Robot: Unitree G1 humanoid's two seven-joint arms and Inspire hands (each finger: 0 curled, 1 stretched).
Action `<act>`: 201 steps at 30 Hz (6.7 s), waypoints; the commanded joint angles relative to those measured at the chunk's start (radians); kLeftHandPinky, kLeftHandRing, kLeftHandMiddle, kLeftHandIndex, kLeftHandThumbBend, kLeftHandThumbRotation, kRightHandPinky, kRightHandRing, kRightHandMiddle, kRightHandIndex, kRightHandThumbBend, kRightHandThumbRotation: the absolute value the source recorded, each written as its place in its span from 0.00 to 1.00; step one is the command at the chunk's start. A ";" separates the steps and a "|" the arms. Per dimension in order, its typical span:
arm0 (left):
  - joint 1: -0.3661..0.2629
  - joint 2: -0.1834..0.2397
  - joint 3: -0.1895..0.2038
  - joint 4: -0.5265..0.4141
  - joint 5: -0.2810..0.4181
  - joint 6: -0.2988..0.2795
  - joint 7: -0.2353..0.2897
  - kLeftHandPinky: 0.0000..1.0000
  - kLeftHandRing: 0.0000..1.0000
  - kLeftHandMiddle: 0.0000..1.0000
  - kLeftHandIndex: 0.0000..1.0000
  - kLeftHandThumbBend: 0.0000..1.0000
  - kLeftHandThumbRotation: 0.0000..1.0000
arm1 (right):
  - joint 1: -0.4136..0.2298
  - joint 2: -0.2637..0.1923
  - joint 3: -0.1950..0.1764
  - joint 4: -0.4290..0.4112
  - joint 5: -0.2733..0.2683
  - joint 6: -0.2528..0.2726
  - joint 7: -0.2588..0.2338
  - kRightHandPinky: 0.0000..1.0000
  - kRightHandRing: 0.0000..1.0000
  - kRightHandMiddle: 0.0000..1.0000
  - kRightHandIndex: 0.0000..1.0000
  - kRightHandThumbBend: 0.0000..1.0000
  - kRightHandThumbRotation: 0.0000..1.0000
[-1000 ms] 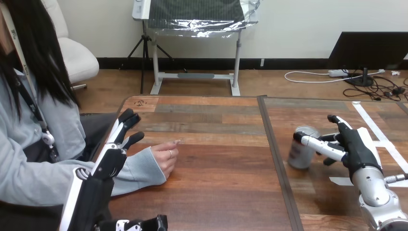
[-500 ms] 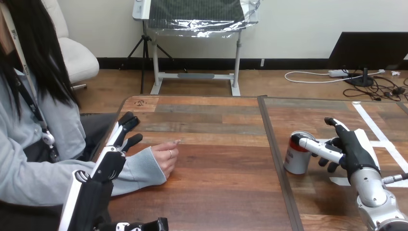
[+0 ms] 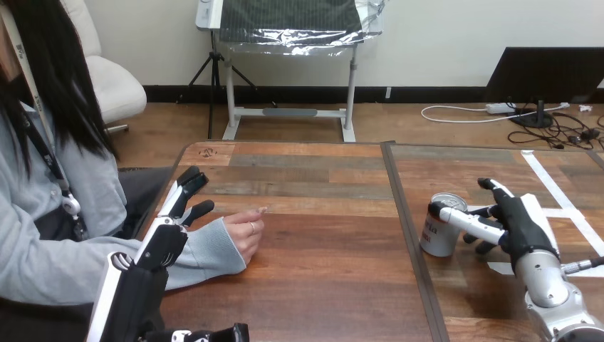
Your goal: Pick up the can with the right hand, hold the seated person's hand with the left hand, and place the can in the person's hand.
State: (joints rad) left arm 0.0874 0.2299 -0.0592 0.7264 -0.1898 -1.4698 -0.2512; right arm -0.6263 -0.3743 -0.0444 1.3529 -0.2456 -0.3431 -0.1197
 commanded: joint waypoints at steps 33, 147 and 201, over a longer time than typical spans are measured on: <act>-0.008 0.016 0.005 -0.080 -0.030 0.030 -0.024 0.92 0.99 0.98 0.91 1.00 0.54 | -0.079 0.028 0.007 -0.010 -0.011 -0.018 -0.002 0.54 0.70 0.79 0.94 1.00 0.51; -0.033 -0.051 0.053 -0.052 0.061 -0.015 0.000 0.87 0.94 0.96 0.92 1.00 0.50 | -0.136 0.054 0.034 -0.031 -0.038 0.081 -0.243 0.45 0.49 0.52 0.50 0.87 0.00; 0.006 -0.138 0.304 -0.238 0.536 0.252 0.318 0.87 0.94 0.95 0.95 1.00 0.44 | -0.138 0.075 0.045 -0.065 -0.038 -0.036 -0.255 0.35 0.41 0.50 0.50 0.87 0.00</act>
State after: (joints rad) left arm 0.1202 0.0947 0.2214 0.5690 0.3062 -1.2443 0.0203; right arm -0.6949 -0.2844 -0.0043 1.3526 -0.2864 -0.3336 -0.3562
